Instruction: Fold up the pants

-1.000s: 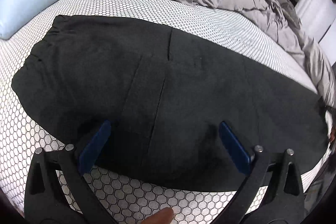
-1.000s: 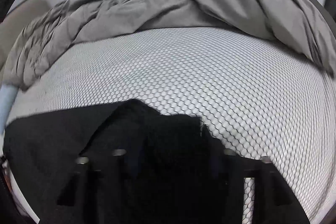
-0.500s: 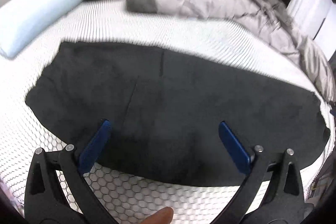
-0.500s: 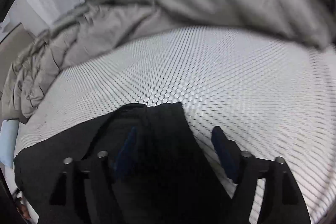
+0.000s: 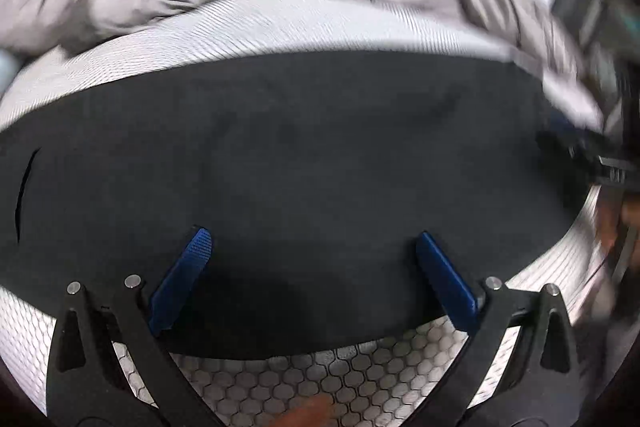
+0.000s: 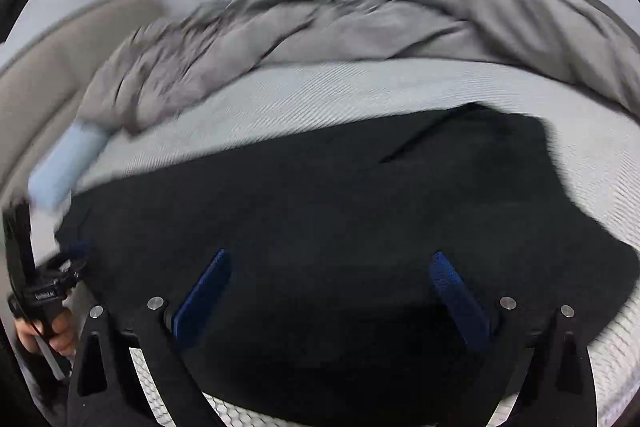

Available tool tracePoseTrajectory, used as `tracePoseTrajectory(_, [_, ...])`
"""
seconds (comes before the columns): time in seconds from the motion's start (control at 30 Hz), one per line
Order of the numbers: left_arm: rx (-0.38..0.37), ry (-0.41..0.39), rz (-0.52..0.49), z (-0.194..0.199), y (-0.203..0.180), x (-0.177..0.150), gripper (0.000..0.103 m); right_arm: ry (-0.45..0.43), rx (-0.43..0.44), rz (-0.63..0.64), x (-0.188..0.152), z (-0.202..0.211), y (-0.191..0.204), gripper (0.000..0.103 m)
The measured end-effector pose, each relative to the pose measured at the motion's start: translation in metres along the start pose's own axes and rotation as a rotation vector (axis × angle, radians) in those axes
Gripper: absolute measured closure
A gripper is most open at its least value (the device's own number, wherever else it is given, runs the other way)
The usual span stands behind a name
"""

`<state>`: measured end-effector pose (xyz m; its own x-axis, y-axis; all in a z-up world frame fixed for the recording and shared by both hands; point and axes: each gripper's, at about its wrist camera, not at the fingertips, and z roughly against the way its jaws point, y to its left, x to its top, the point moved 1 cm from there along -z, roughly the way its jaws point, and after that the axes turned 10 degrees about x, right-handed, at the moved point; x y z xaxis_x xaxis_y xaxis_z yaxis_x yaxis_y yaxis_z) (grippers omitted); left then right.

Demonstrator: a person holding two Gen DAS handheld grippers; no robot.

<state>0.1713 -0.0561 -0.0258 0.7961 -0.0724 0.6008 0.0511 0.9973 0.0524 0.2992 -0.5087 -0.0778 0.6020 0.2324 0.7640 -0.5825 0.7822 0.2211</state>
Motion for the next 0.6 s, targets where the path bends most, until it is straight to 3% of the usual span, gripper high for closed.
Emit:
tracePoseTrajectory(0.1, [-0.002,0.005,-0.034,0.0,-0.007,-0.005,0.001,0.101,-0.102,0.154,-0.007,-0.039,0.014,0.002])
tracePoseTrajectory(0.17, [-0.024,0.023,-0.042,0.0,-0.001,-0.007,0.001,0.15,-0.147,0.149,-0.014,-0.042,-0.003,0.002])
tracePoseTrajectory(0.23, [-0.02,0.023,-0.043,0.003,0.009,-0.009,0.001,0.151,-0.226,0.134,-0.021,-0.023,-0.03,0.002])
tracePoseTrajectory(0.27, [0.005,0.028,-0.035,0.003,0.017,-0.011,0.001,0.121,-0.33,0.127,-0.025,-0.006,-0.049,0.002])
tracePoseTrajectory(0.3, [0.019,0.04,-0.018,0.001,0.029,-0.01,0.001,0.103,-0.335,0.118,-0.029,0.005,-0.061,0.004])
tracePoseTrajectory(0.37, [-0.003,0.05,0.014,0.0,0.039,-0.013,0.001,0.102,-0.48,0.034,-0.041,0.027,-0.094,0.0])
tracePoseTrajectory(0.4, [-0.002,0.053,0.02,-0.003,0.046,-0.01,0.001,0.102,-0.512,0.003,-0.046,0.034,-0.107,0.0])
tracePoseTrajectory(0.5, [0.025,0.058,0.016,-0.005,0.048,-0.003,0.001,0.062,-0.454,-0.127,-0.056,0.05,-0.134,0.0])
tracePoseTrajectory(0.6, [0.006,0.052,-0.029,0.006,0.035,0.005,0.001,0.018,-0.459,-0.154,-0.053,0.063,-0.126,0.0])
